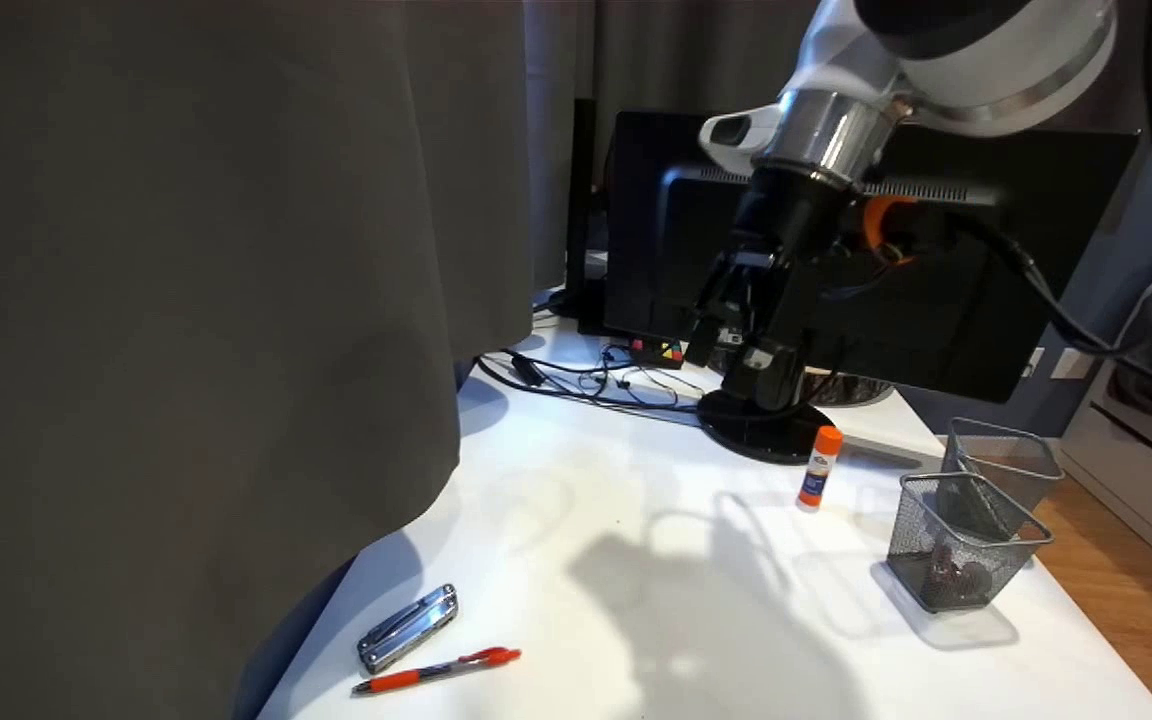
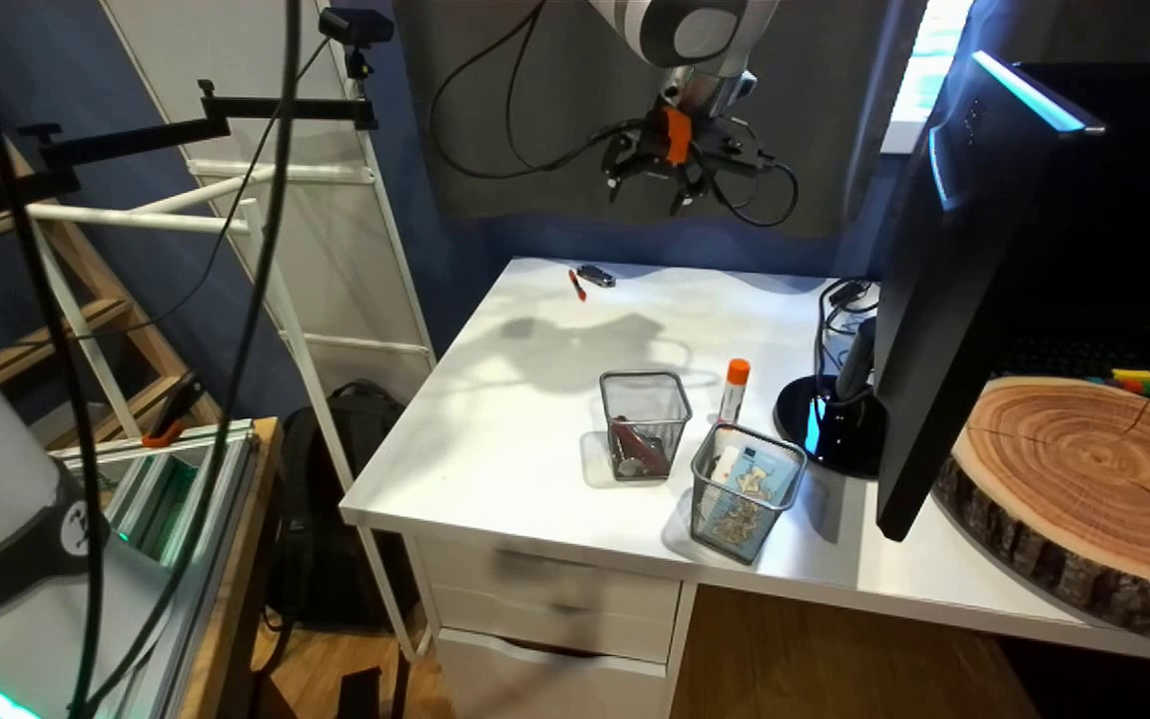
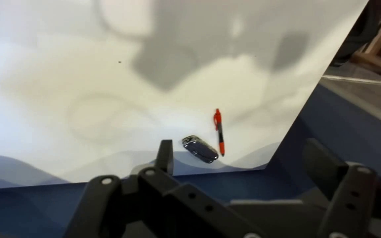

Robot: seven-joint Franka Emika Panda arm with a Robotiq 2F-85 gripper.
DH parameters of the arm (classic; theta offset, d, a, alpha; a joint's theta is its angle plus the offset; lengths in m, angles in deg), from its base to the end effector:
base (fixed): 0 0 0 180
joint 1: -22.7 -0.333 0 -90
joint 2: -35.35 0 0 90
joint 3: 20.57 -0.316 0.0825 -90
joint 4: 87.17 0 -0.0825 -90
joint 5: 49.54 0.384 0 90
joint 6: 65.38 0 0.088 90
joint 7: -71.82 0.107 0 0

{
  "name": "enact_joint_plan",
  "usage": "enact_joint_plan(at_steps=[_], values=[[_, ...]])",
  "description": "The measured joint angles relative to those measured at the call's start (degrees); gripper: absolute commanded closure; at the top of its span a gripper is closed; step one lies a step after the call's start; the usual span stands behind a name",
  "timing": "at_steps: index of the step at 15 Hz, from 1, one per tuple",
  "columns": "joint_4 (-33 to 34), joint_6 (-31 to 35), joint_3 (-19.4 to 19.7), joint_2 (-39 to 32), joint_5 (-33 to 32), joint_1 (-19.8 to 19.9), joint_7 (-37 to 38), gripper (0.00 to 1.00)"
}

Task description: Put the pen in the basket on the left

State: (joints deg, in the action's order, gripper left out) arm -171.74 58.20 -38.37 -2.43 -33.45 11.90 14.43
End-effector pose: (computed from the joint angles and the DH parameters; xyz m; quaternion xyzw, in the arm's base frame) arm 0.6451 0.3183 0.3122 -0.7834 -0.5844 -0.0733 0.1983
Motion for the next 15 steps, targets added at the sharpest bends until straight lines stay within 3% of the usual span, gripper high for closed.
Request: enact_joint_plan(at_steps=[4,11,15], values=[[10.9,-12.1,-1.4,-8.7,-4.5,-3.8,-1.0,0.00],[13.3,-12.7,-1.2,-10.9,-6.2,-4.6,-0.9,0.00],[22.9,-11.1,0.1,-18.0,-14.7,-10.2,-2.1,0.00]])
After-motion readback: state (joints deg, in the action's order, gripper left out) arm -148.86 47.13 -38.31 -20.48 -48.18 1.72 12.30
